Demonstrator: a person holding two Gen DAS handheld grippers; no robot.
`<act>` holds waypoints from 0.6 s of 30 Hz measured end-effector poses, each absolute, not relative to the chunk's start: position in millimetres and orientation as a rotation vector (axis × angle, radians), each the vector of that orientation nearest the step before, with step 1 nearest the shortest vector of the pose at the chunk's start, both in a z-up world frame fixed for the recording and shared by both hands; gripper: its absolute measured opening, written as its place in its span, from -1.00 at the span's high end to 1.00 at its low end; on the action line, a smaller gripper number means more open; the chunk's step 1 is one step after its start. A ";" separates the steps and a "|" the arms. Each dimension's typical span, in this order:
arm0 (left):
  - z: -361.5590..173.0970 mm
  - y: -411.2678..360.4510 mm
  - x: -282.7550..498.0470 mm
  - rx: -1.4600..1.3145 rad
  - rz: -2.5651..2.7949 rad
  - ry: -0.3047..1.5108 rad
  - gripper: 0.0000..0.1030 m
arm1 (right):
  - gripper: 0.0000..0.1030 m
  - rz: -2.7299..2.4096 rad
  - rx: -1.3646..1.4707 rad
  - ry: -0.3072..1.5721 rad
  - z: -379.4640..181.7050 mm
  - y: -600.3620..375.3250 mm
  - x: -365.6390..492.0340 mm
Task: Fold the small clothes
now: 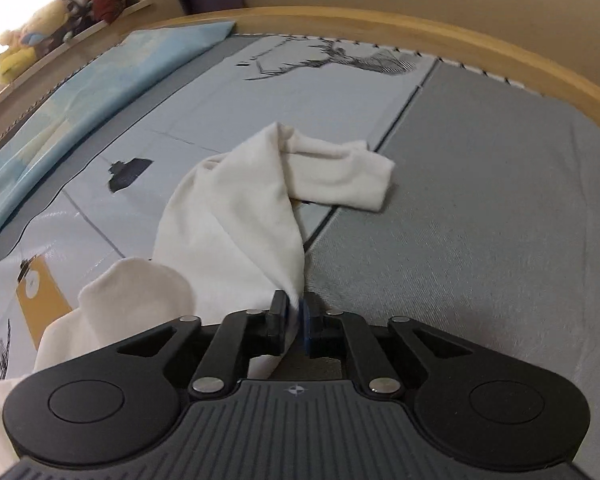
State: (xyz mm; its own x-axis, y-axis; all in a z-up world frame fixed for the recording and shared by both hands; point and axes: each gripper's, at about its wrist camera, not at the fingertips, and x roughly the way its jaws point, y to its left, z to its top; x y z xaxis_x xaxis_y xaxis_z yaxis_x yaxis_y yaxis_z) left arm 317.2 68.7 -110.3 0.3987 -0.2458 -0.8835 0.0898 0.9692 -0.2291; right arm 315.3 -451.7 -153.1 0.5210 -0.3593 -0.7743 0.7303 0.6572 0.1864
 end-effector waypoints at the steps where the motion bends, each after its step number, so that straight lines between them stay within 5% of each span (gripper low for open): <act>1: -110.5 71.3 318.1 -0.154 -0.209 1.140 0.55 | 0.49 -0.687 0.537 0.772 -150.7 -449.7 316.1; 3: -110.0 80.8 320.9 -0.160 -0.179 1.129 0.55 | 0.30 -0.679 0.526 0.766 -142.3 -442.8 314.3; 10: -111.6 162.3 340.0 -0.206 0.102 1.027 0.54 | 0.26 -0.595 0.432 0.716 -97.8 -384.6 310.8; 13: -116.8 185.4 347.0 -0.177 0.190 1.013 0.11 | 0.03 -0.307 0.385 0.753 -89.0 -339.7 322.7; 18: -133.4 199.8 356.3 -0.091 0.232 1.014 0.02 | -0.03 -0.004 0.143 0.844 -104.2 -268.5 343.8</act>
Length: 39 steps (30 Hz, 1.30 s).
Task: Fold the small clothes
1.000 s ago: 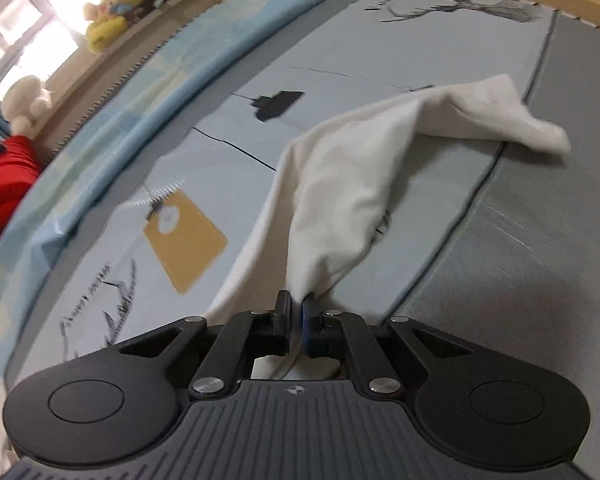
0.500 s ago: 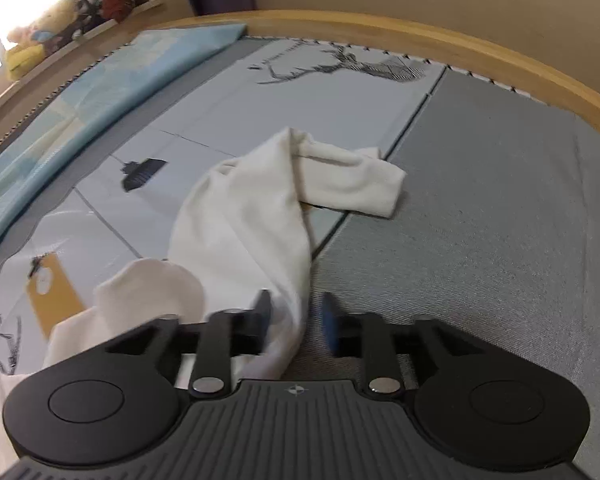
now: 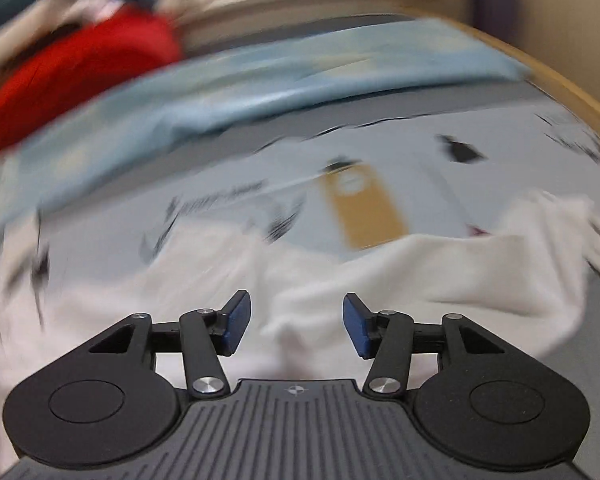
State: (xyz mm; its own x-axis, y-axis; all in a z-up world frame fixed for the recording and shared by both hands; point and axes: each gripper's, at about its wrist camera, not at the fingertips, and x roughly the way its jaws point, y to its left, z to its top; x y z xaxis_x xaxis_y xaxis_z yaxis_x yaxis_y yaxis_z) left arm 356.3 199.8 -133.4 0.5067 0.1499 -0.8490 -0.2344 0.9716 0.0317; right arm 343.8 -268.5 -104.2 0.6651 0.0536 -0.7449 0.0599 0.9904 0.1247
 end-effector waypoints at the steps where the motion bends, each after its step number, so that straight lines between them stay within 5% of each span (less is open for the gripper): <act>1: -136.9 201.5 357.1 -0.073 0.240 1.013 0.02 | -0.03 0.008 0.099 0.860 -110.1 -259.9 346.6; 11: -163.1 200.1 355.9 0.234 0.191 0.993 0.01 | -0.09 -0.015 -0.054 0.972 -151.2 -231.3 367.5; 13: -167.8 205.8 357.2 0.318 0.266 0.985 0.49 | -0.10 -0.024 -0.060 0.972 -152.0 -227.4 369.6; 14: -170.4 210.9 358.1 0.369 0.324 0.990 0.57 | -0.10 -0.030 -0.060 0.971 -152.3 -225.9 371.1; 16: -171.0 239.2 358.5 0.332 0.447 1.016 0.54 | -0.10 -0.038 -0.059 0.970 -152.5 -223.1 372.6; 21: -164.3 286.3 355.0 0.201 0.612 1.037 0.01 | -0.10 -0.005 -0.046 0.967 -152.5 -215.4 378.3; 29: -136.6 344.8 342.2 -0.153 0.859 1.041 0.03 | -0.10 0.114 -0.030 0.983 -148.9 -195.4 377.0; 35: -82.0 276.7 350.6 -0.179 0.509 0.836 -0.13 | -0.10 0.116 -0.035 0.913 -141.3 -188.1 376.3; 39: -102.4 235.5 365.4 -0.169 0.176 0.916 -0.12 | -0.05 0.144 0.003 0.882 -141.7 -185.9 377.2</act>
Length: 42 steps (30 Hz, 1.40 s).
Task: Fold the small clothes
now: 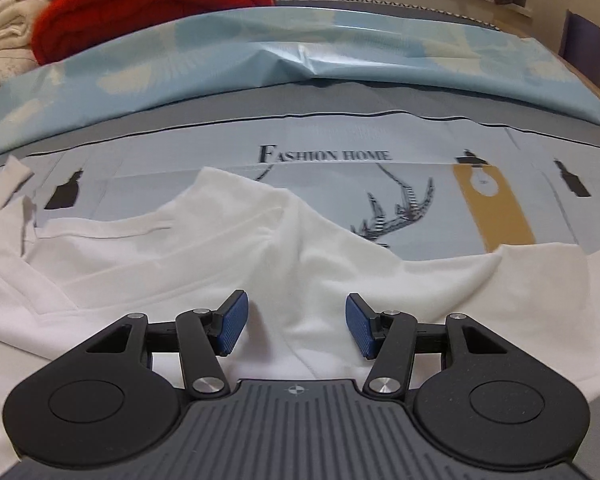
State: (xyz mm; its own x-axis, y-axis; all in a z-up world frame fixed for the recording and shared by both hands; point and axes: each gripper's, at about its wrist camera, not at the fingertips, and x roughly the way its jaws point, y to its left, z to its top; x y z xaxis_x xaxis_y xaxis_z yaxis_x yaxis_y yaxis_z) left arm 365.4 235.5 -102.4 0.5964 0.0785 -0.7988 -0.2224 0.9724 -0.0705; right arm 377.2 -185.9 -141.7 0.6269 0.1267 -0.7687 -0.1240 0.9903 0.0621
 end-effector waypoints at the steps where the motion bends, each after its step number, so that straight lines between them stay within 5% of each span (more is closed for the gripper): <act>1: -110.6 229.5 367.8 -0.160 0.152 0.956 -0.13 | -0.04 0.149 -0.002 0.890 -145.0 -183.8 379.0; 7: -156.6 219.7 373.3 -0.123 0.154 1.054 -0.03 | 0.40 0.168 -0.053 0.889 -155.7 -168.6 383.1; 9: -156.6 213.8 373.7 -0.043 0.154 1.014 0.75 | 0.77 0.179 -0.063 0.882 -156.5 -164.7 384.6; 12: -161.4 215.3 371.9 -0.015 0.158 0.981 0.82 | 0.87 0.176 -0.054 0.877 -158.5 -164.6 389.1; 22: -163.2 214.4 383.3 -0.010 0.217 0.933 0.75 | 0.85 0.166 -0.072 0.805 -164.8 -160.5 395.6; 25: -151.2 215.0 383.5 -0.031 0.266 0.968 0.29 | 0.60 0.162 -0.089 0.798 -160.4 -161.1 393.7; 28: -129.7 212.6 377.4 -0.147 0.260 0.957 0.26 | 0.47 0.103 -0.026 0.752 -140.1 -180.0 389.8; 35: -104.5 155.1 353.2 -0.077 0.089 0.943 0.26 | 0.45 -0.255 0.210 0.584 -100.2 -312.9 359.4; 42: -103.7 119.1 343.1 0.025 0.015 0.928 0.25 | 0.19 -0.557 0.770 0.526 -137.7 -488.6 307.2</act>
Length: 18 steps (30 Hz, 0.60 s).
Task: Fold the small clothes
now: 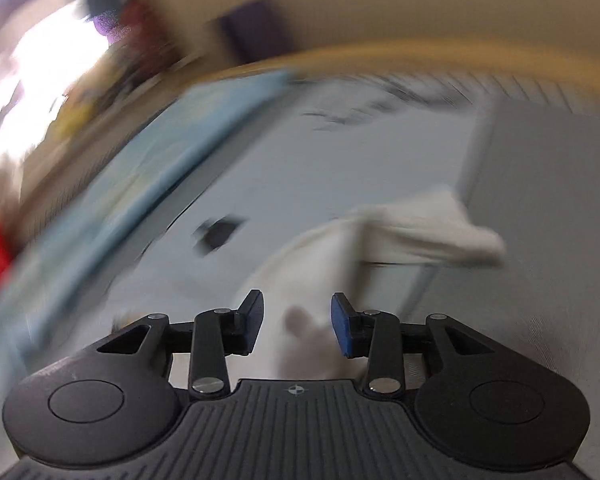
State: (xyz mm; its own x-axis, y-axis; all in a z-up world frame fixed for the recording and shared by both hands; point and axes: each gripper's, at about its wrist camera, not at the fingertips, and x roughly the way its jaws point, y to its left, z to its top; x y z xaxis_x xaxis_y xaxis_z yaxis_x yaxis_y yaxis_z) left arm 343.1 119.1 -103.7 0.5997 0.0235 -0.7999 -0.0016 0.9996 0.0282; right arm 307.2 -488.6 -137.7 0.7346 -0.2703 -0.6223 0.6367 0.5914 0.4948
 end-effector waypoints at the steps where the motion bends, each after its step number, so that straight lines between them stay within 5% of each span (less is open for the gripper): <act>1: -104.5 118.2 343.2 0.028 0.017 0.929 0.25 | 0.17 -0.564 0.873 0.498 -146.7 -508.7 297.6; 10: -104.8 116.4 340.5 0.074 0.017 0.943 0.25 | 0.07 -0.527 1.154 0.336 -178.5 -575.8 282.6; 12: -103.8 117.1 339.6 0.083 0.018 0.940 0.25 | 0.86 -0.560 1.154 0.356 -186.4 -582.5 282.3; 13: -103.2 117.7 339.4 0.084 0.021 0.940 0.25 | 1.00 -0.566 1.138 0.368 -187.8 -584.8 283.1; 18: -98.4 116.6 338.4 0.082 0.017 0.936 0.25 | 1.00 -0.568 0.716 0.252 -138.7 -561.4 286.5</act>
State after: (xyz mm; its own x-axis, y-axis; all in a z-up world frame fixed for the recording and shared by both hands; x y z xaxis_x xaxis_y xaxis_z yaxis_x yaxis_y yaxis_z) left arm 338.4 116.6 -98.4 0.5928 0.0506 -0.8038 0.0206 0.9967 0.0779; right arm 286.5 -561.4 -138.7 0.8211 -0.4030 -0.4043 0.5702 0.6126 0.5473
